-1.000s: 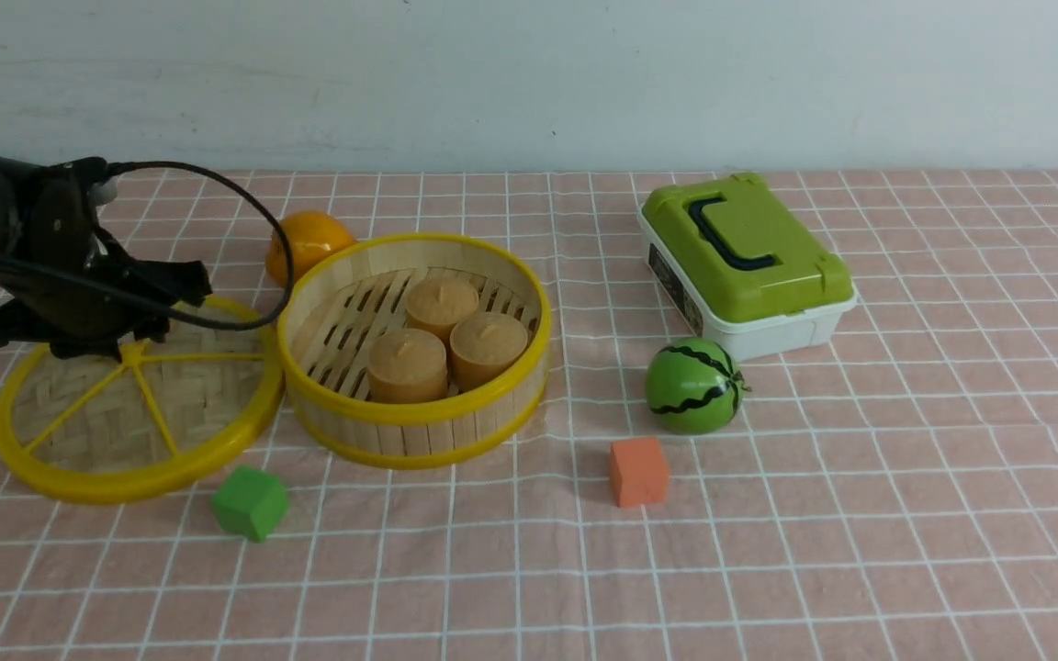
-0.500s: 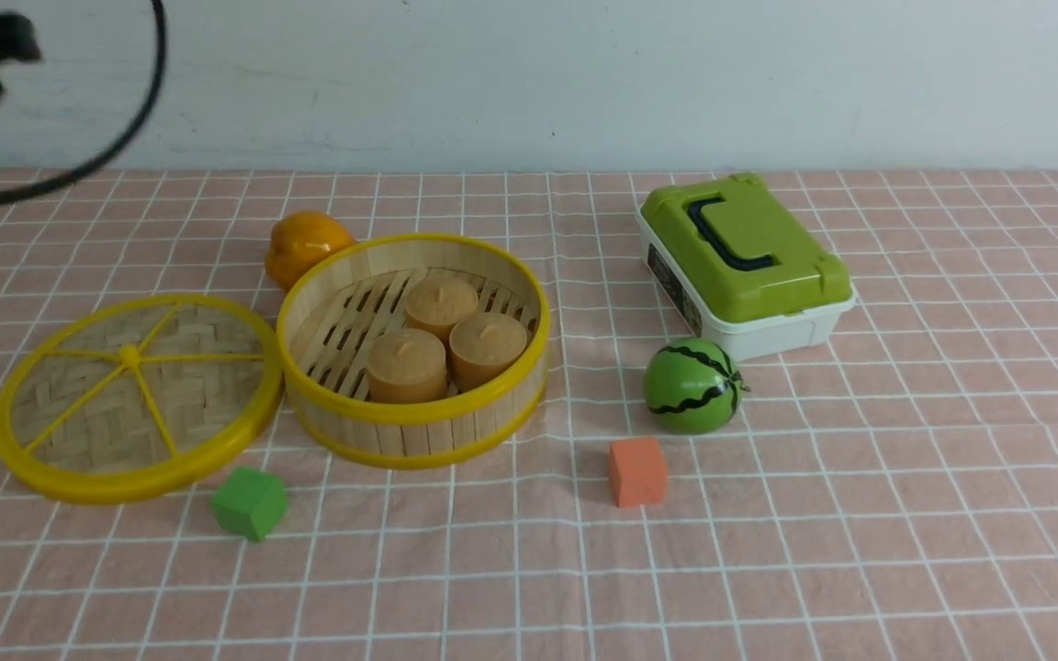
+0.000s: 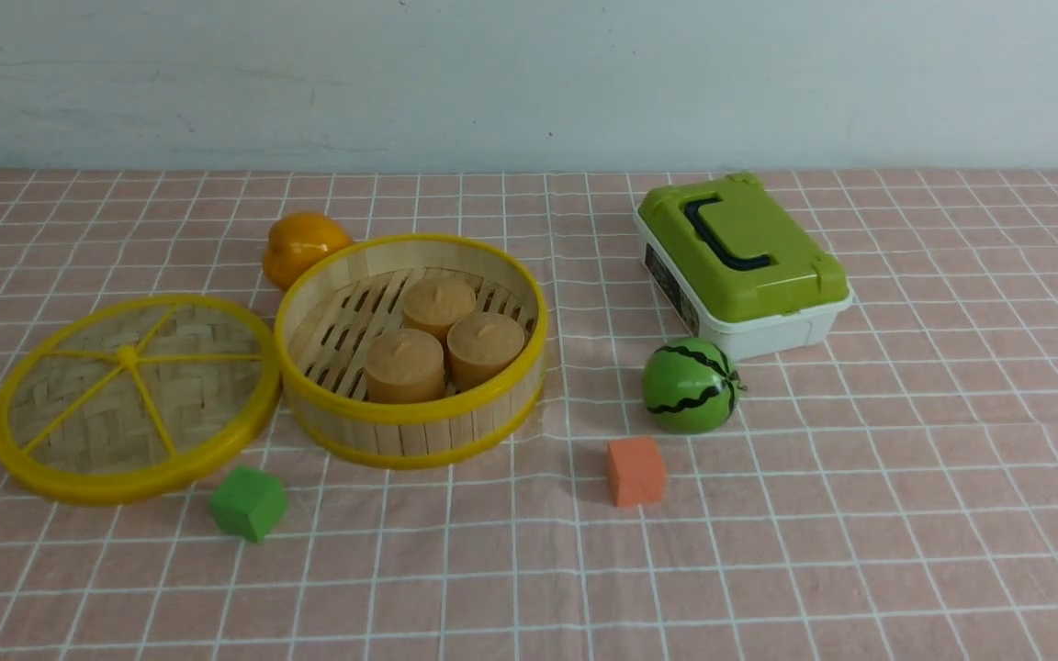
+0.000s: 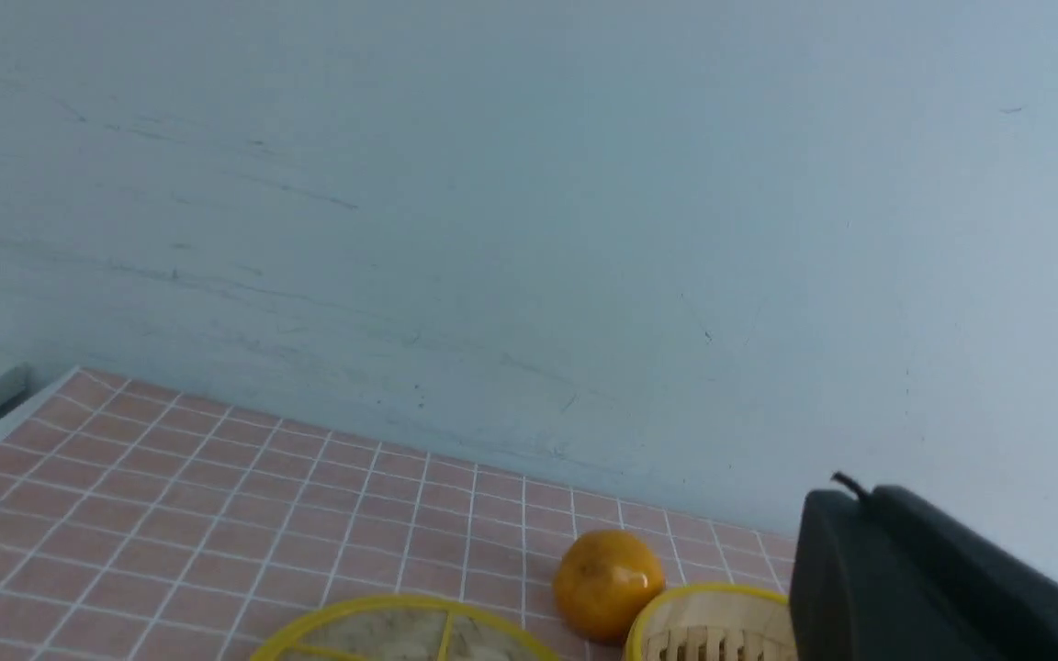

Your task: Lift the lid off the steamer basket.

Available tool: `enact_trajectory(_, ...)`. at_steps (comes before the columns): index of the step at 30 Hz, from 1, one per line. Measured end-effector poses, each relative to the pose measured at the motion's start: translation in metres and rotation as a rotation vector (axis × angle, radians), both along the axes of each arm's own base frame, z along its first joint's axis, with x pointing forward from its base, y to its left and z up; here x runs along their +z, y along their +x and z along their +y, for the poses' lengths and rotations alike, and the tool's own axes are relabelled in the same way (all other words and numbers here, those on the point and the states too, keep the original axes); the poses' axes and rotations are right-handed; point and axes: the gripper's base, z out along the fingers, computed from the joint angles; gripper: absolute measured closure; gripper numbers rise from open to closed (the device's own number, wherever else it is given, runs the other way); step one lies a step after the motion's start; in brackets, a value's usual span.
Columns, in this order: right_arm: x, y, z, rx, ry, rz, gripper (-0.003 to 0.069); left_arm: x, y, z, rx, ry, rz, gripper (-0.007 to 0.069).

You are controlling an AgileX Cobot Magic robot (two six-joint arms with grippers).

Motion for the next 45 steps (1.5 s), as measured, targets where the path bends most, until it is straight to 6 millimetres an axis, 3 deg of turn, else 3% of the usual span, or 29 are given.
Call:
enact_trajectory(4, 0.000, 0.000, 0.000, 0.000, 0.000, 0.000, 0.0418, -0.046, -0.020, 0.000, -0.001, -0.010, -0.024, 0.0637)
enact_trajectory(8, 0.000, 0.000, 0.000, 0.000, 0.000, 0.000, 0.0418, -0.078, -0.016, -0.001, -0.022, -0.098, 0.026, 0.0637)
enact_trajectory(11, 0.000, 0.000, 0.000, 0.000, 0.000, 0.000, 0.0418, -0.090, -0.012, -0.001, -0.027, -0.133, 0.061, 0.0637)
enact_trajectory(18, 0.000, 0.000, 0.000, 0.000, 0.000, 0.000, 0.0418, -0.099, -0.012, 0.000, -0.012, -0.114, 0.127, 0.0637)
enact_trajectory(25, 0.000, 0.000, 0.000, 0.000, 0.000, 0.000, 0.0418, -0.156, -0.007, -0.007, -0.123, -0.080, 0.392, 0.0637)
enact_trajectory(32, 0.000, 0.000, 0.000, 0.000, 0.000, 0.000, 0.0418, -0.163, -0.008, -0.011, -0.196, 0.030, 0.447, 0.0637)
enact_trajectory(45, 0.000, 0.000, 0.000, 0.000, 0.000, 0.000, 0.0418, -0.163, -0.008, -0.009, -0.148, 0.089, 0.445, 0.0637)
